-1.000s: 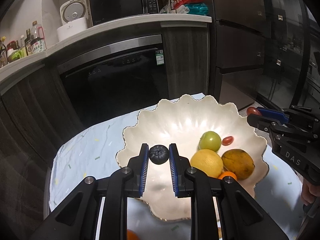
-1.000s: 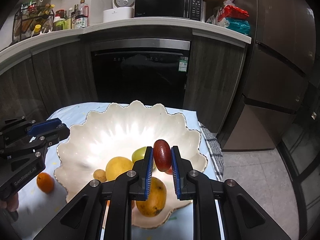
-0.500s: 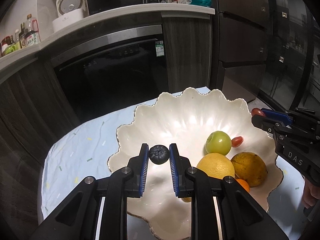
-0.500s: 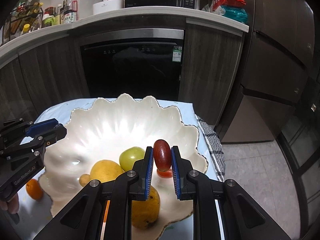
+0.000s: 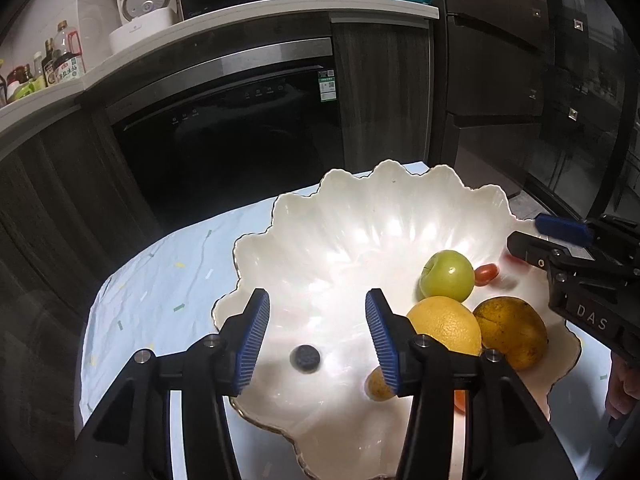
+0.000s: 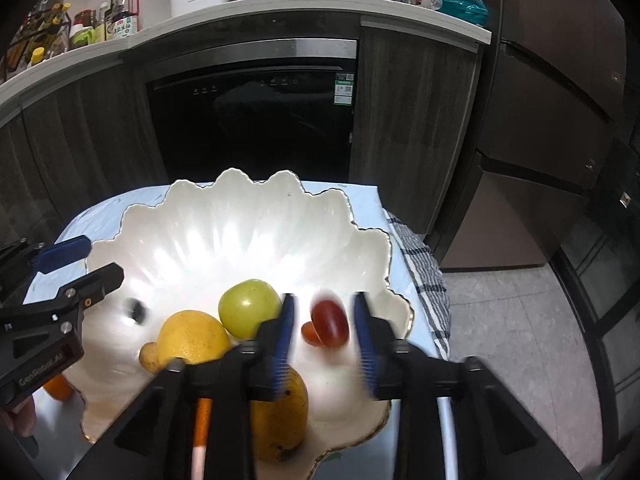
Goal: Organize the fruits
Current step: 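Open the left tool dropping the blueberry while the right tool releases the date into the bowl, then withdraw both open tools toward the mandarin and longan on the cloth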
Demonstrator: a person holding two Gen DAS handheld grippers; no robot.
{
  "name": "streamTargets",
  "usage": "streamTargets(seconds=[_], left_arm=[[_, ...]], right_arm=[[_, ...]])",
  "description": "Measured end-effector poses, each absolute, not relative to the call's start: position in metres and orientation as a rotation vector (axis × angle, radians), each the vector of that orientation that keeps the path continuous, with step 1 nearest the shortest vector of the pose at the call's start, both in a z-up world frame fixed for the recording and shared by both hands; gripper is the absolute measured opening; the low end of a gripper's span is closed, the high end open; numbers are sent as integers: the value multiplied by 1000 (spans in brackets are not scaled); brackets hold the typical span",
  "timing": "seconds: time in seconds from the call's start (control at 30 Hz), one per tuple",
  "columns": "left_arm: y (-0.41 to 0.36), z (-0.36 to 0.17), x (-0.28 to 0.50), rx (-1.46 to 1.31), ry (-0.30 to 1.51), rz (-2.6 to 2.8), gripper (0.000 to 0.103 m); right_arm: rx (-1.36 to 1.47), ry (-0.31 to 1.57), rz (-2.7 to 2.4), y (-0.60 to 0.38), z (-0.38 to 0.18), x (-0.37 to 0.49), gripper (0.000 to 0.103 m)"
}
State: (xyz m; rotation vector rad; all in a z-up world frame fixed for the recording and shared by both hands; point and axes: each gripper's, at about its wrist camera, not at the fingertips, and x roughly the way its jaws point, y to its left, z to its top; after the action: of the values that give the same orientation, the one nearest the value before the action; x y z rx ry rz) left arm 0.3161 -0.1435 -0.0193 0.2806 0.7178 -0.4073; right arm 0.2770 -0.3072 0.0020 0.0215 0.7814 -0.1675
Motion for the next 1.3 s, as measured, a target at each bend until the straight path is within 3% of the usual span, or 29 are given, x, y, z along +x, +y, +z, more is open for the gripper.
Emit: streamTargets(seconds=[0.03, 0.2, 0.43, 0.53, 1.3], left_arm=[[-144, -19, 316, 282, 718, -405, 51], [-144, -16, 311, 292, 708, -394, 60], [-137, -10, 296, 293, 691, -367, 77], [-133, -6, 285, 300, 674, -352, 85], [-91, 15, 231, 268, 638, -293, 93]], right_arm=[[20, 774, -174, -308, 3, 276, 52], [23, 762, -184, -309, 7, 270, 54], [27, 728, -194, -306, 16, 256, 70], [30, 718, -185, -301, 20, 248, 72], [47, 667, -124, -262, 39, 198, 75]])
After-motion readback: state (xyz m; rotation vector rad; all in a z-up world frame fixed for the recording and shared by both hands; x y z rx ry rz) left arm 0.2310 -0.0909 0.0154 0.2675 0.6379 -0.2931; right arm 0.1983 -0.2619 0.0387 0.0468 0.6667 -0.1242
